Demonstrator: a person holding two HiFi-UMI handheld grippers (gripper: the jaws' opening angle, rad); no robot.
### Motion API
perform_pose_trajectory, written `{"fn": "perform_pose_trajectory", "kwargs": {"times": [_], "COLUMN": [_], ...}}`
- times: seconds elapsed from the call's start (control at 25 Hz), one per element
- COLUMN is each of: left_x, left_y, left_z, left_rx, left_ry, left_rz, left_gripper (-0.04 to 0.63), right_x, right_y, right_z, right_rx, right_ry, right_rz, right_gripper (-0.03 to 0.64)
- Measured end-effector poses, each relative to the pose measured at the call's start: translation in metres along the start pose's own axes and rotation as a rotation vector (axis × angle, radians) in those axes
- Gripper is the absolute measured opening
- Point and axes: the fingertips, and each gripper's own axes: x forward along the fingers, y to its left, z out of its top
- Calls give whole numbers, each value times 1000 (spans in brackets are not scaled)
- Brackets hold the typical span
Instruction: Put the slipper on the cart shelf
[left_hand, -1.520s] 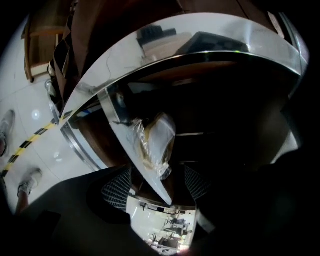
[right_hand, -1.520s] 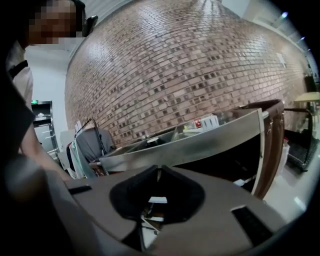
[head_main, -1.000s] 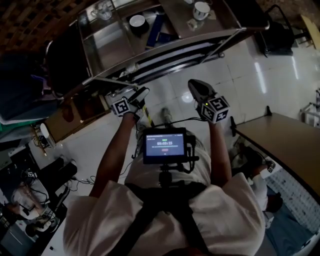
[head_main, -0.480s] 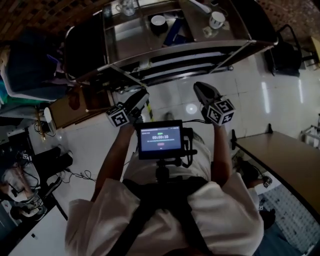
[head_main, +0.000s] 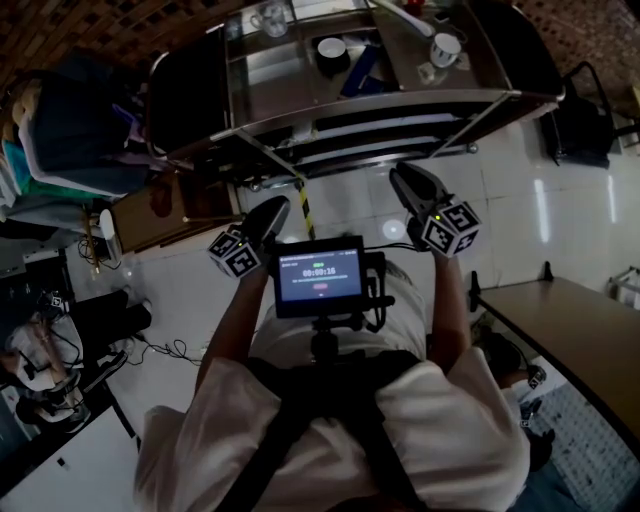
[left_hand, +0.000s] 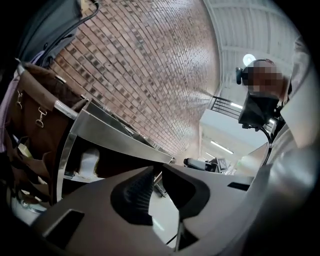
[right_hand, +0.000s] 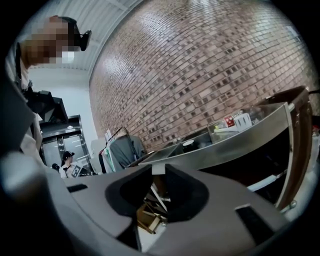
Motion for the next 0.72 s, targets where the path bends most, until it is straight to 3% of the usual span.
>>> {"fn": "perform_pose_trajectory", "kwargs": {"times": [0.16,0.52,0.72], "left_x": [-6,-24,-33], "left_y": [7,32,44], "left_z": [-17,-35,-44], "left_rx": [34,-63,-109], "left_ry": [40,6,-4], "left_rz": [50,140,169], "left_gripper": [29,23,23], "right_x": [-1,-5,-4], "right_y": [1,1,-6], "right_z": [-6,-38,-46], "right_rx": [0,-105,-90], "right_ry": [-7,76,82], "right_rz": [-15,-75,-127], "right_gripper": [114,110,94]}}
